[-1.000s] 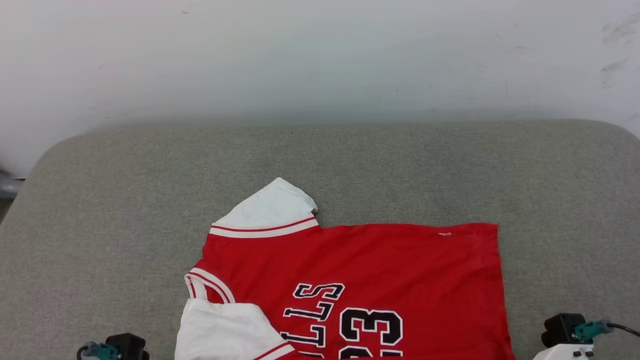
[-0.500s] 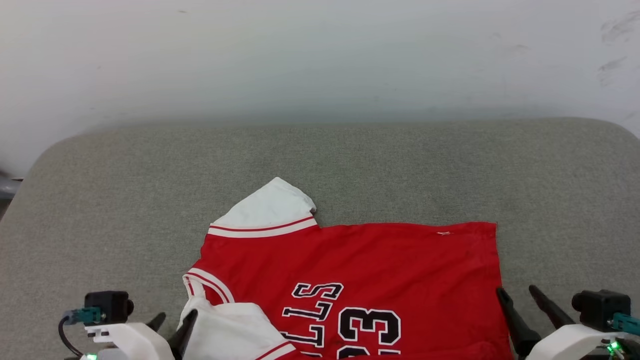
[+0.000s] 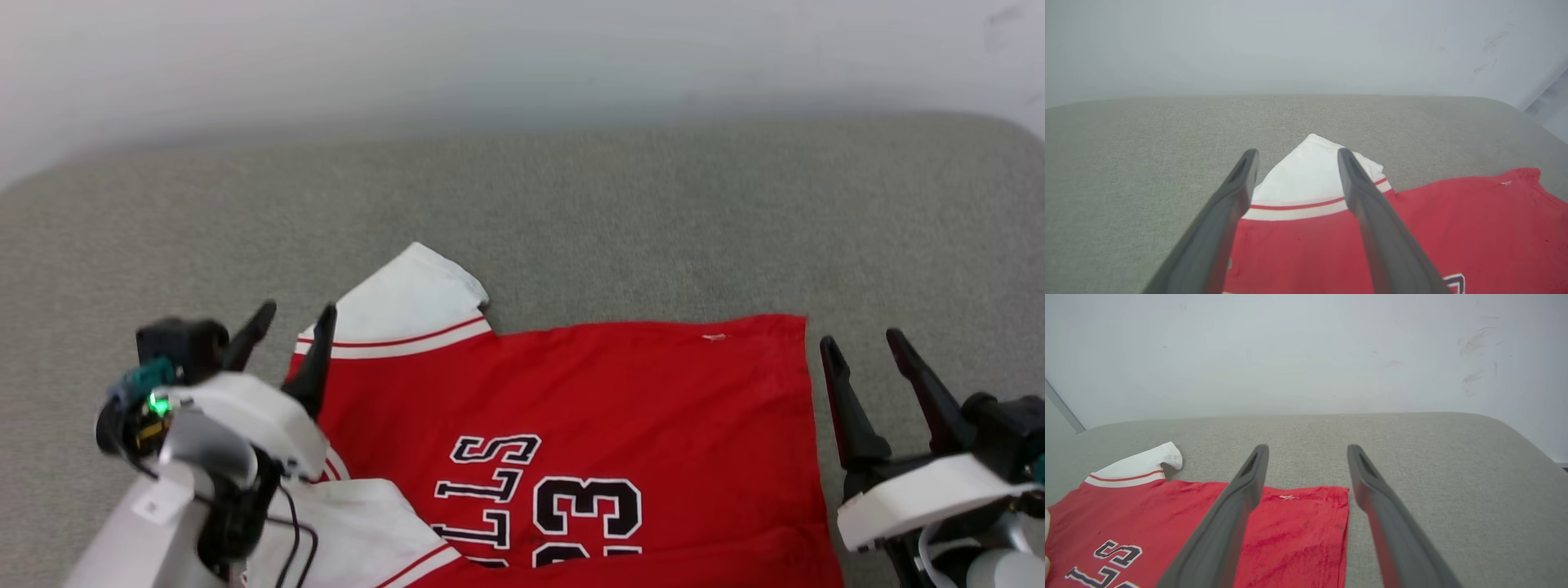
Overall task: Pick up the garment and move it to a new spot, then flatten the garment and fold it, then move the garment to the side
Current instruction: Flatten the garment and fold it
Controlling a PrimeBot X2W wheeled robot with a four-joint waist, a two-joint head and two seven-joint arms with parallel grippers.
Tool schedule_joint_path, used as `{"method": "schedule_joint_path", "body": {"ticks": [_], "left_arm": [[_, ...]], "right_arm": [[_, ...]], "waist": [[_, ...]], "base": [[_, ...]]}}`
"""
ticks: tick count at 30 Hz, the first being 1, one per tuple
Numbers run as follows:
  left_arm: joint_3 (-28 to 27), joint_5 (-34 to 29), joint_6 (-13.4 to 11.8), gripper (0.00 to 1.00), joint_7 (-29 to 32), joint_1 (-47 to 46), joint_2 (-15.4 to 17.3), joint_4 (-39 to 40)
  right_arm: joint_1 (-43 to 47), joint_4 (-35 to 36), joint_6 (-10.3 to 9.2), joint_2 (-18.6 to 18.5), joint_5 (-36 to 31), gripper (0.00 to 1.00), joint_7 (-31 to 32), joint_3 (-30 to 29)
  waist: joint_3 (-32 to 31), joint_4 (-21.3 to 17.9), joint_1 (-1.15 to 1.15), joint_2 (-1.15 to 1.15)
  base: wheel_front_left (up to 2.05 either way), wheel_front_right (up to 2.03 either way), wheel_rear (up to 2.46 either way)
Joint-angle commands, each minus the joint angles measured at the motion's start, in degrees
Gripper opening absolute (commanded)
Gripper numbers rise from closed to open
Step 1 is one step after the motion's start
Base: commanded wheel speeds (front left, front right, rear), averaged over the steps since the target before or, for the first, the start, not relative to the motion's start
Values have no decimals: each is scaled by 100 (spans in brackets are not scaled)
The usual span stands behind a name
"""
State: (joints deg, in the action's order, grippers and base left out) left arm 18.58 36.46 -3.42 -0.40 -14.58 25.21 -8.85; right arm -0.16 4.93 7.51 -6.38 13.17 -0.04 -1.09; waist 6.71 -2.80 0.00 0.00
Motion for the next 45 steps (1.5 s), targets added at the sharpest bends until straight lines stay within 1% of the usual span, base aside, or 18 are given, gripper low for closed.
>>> {"method": "schedule_joint_path", "body": {"ticks": [1, 4, 6, 8, 11, 13, 19, 23, 26, 28, 29, 30, 31, 32, 34, 39, 42, 45], "left_arm": [[25, -60, 63, 100, 9, -308, 12, -95], [73, -68, 270, 100, 167, -907, 61, -379], [118, -27, 450, 100, 364, -1292, 120, -605], [208, 12, 656, 100, 664, -1664, 231, -845], [378, 125, 902, 100, 1199, -2138, 389, -1158], [479, 249, 991, 100, 1582, -2410, 524, -1344], [780, 783, 1083, 100, 2730, -2936, 919, -1815], [962, 1035, 1090, 100, 3286, -3136, 1173, -2053], [1134, 1127, 1079, 100, 3816, -3085, 1281, -2425], [1271, 1309, 1080, 100, 4238, -2938, 1234, -2647], [1404, 1350, 1081, 51, 4468, -2865, 1218, -2681], [1462, 1461, 1082, 23, 4657, -2787, 1192, -2745], [1525, 1506, 1084, 0, 4824, -2734, 1162, -2791], [1565, 1582, 1085, 0, 4984, -2696, 1122, -2839], [1565, 1656, 1087, 0, 5030, -2687, 1024, -2838], [1528, 1567, 1045, 0, 4650, -2779, 951, -2896], [1480, 1466, 1049, 0, 4344, -2929, 932, -2883], [1447, 1387, 1059, 0, 4086, -3113, 901, -2826]], "right_arm": [[-158, 75, -4, 46, -54, 100, -8, 20], [-360, 171, -4, 103, -100, 100, -19, 75], [-475, 177, -4, 137, -118, 100, -31, 110], [-607, 161, -4, 176, -115, 100, -71, 173], [-761, 81, -4, 224, -62, 100, -122, 214], [-847, 4, -4, 259, -21, 100, -163, 256], [-1000, -198, -4, 311, 78, 100, -433, 401], [-1055, -360, -4, 340, 179, 100, -519, 432], [-1072, -454, -4, 349, 276, 100, -597, 460], [-1060, -513, -4, 354, 346, 100, -651, 484], [-1060, -554, -4, 355, 377, 100, -651, 484], [-1060, -583, -4, 356, 430, 100, -659, 477], [-1063, -614, -4, 357, 447, 100, -641, 466], [-1070, -639, -4, 359, 483, 100, -623, 460], [-1088, -691, -4, 361, 598, 100, -571, 471], [-1192, -849, -4, 358, 904, 100, -292, 534], [-1313, -1082, -4, 232, 1128, 100, 116, 502], [-1511, -1352, -4, -7, 1316, 100, 785, 550]], "waist": [[418, -175, 0, 0], [746, -328, 0, 0], [926, -443, 0, 0], [1093, -571, 0, 0], [1282, -749, 0, 0], [1388, -865, 0, 0], [1588, -1177, 0, 0], [1686, -1320, 0, 0], [1731, -1384, 0, 0], [1741, -1430, 0, 0], [1750, -1448, 0, 0], [1753, -1459, 0, 0], [1762, -1465, 0, 0], [1767, -1469, 0, 0], [1771, -1468, 0, 0], [1692, -1426, 0, 0], [1579, -1364, 0, 0], [1436, -1249, 0, 0]], "base": [[0, 0, 0], [0, 0, 0], [0, 0, 0], [0, 0, 0], [0, 0, 0], [0, 0, 0], [0, 0, 0], [0, 0, 0], [0, 0, 0], [0, 0, 0], [0, 0, 0], [0, 0, 0], [0, 0, 0], [0, 0, 0], [0, 0, 0], [0, 0, 0], [0, 0, 0], [0, 0, 0]]}}
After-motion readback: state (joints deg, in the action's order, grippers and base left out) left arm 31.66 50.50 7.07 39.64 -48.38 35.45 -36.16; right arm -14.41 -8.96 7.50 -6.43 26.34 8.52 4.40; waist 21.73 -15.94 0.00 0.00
